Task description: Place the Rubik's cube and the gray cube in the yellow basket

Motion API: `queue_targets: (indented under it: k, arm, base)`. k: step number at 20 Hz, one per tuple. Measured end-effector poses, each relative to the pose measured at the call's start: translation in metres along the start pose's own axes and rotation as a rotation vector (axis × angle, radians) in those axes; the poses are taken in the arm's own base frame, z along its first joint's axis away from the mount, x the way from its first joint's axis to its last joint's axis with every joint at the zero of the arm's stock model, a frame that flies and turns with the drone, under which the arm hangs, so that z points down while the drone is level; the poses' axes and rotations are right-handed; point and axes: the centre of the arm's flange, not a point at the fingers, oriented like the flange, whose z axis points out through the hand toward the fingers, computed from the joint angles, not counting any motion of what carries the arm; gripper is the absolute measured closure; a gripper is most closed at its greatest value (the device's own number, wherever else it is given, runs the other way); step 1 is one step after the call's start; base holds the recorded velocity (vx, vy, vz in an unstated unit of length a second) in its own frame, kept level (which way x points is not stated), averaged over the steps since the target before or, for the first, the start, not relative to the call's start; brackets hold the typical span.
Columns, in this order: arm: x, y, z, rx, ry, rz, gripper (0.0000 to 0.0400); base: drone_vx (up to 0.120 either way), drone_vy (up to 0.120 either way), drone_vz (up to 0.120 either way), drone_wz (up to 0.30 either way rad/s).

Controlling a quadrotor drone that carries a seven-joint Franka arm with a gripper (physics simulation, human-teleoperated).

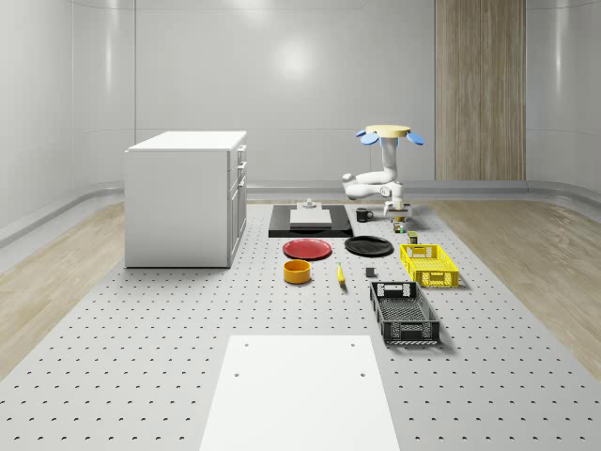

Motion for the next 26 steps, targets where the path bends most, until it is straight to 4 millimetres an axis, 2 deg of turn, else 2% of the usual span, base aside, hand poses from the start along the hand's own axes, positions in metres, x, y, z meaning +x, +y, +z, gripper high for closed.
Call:
queue_targets:
  k: [14,26]
  arm:
    - [0.000,0.000,0.000,0.000,0.000,0.000,0.0000]
    - [0.000,0.000,0.028,0.000,0.000,0.000,0.0000]
  base:
    - [0.000,0.000,0.000,0.000]
    - [0.000,0.000,0.000,0.000]
